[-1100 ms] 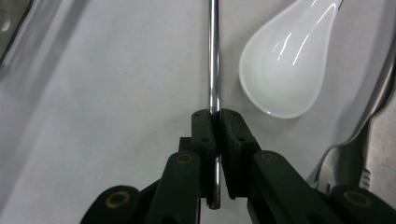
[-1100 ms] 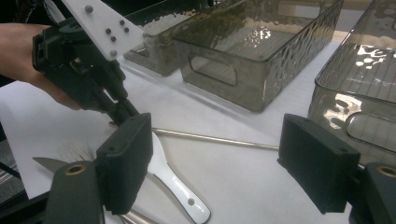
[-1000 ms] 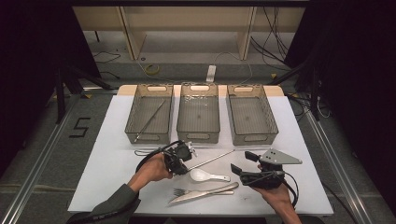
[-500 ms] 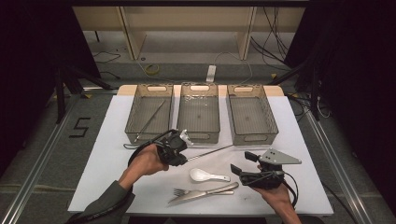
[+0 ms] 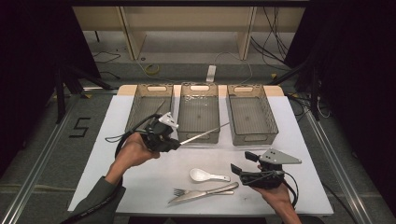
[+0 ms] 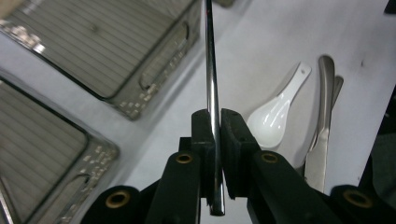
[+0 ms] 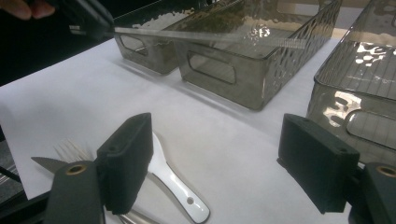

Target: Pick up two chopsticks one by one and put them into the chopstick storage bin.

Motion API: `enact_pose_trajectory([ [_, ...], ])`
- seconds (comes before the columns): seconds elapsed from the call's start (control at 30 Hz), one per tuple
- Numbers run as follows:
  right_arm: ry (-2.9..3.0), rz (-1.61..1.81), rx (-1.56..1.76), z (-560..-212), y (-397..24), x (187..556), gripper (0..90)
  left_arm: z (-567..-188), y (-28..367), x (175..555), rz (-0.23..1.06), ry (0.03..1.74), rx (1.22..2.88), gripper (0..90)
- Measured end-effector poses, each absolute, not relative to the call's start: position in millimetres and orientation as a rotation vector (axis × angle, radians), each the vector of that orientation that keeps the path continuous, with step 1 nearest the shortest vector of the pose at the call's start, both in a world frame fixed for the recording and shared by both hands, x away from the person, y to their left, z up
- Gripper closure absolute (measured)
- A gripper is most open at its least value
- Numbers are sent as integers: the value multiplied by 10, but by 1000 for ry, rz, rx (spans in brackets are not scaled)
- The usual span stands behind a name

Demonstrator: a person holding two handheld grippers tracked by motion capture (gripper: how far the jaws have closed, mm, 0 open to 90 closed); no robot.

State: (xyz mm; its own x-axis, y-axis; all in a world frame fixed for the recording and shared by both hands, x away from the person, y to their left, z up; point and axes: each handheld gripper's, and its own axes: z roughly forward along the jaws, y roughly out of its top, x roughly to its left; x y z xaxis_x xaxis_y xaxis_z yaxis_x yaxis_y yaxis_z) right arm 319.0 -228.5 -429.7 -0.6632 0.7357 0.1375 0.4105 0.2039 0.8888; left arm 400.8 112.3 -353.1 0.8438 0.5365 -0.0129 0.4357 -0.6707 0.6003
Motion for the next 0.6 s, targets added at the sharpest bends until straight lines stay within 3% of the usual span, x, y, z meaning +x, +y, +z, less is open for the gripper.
enact_pose_trajectory([
  [0.6,2167,1439,1083,-4302,-2295,3199,271,-3358,1647,4442,316,942,2243,843],
])
